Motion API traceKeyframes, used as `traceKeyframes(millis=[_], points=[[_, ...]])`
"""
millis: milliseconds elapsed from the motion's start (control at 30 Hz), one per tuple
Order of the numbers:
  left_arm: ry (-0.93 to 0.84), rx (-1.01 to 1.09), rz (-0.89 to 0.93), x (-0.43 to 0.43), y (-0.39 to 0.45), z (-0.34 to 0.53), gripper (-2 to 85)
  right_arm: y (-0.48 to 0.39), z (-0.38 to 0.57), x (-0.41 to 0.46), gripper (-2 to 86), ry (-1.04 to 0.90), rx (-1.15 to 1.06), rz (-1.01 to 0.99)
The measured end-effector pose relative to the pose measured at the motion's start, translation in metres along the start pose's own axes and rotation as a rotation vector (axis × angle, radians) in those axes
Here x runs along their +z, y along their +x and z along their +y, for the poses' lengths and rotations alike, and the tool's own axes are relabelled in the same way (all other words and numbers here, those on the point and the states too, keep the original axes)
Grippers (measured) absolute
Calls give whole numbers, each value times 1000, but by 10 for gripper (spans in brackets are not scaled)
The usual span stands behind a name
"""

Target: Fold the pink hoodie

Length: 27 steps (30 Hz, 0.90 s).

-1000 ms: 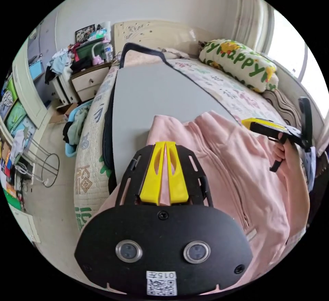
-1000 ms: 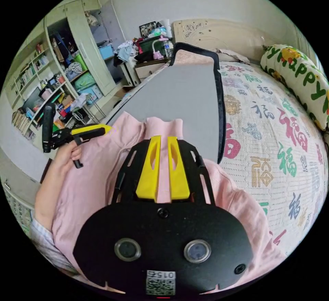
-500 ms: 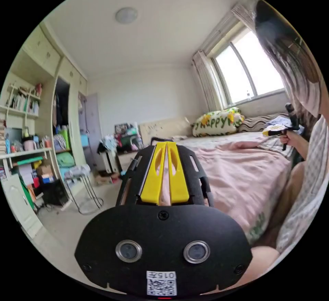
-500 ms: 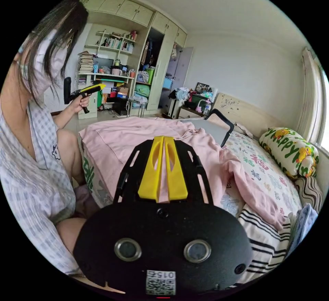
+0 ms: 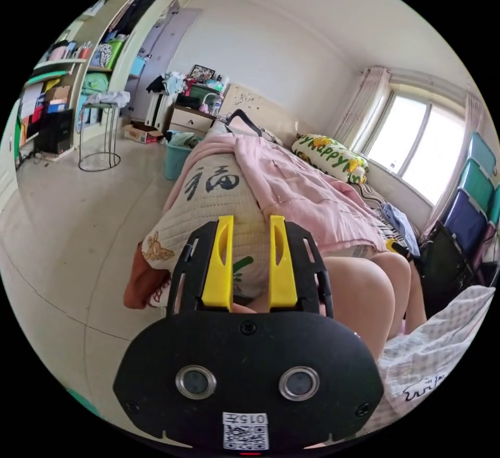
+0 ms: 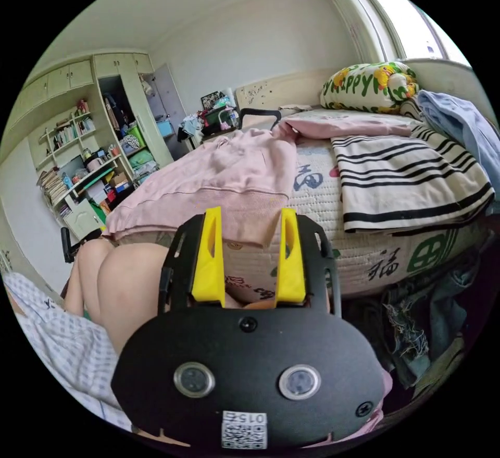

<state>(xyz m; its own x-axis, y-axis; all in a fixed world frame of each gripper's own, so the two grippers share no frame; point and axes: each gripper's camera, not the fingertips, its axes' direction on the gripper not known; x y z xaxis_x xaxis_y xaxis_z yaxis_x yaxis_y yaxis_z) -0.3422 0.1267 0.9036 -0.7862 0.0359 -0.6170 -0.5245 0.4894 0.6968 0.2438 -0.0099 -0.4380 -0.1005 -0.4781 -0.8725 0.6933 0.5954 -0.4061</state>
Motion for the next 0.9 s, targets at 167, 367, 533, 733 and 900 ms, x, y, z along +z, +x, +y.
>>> traceKeyframes(millis=[167,367,533,733,900], points=[[31,-6,3,-9,2,5,71,-10,18,16,159,-63,-36,-30],[38,372,-1,-37,68,2,86,-73,30,-11,129,9,-354,-1],[-71,584,-47,2,111,-8,87,-97,37,-6,72,66,-549,-166],[-181,675,-108,49,127,-10,77,-112,48,73,82,-223,-641,-148],[-152,636,-94,49,122,-9,58,-114,61,70,72,-162,-657,-107]])
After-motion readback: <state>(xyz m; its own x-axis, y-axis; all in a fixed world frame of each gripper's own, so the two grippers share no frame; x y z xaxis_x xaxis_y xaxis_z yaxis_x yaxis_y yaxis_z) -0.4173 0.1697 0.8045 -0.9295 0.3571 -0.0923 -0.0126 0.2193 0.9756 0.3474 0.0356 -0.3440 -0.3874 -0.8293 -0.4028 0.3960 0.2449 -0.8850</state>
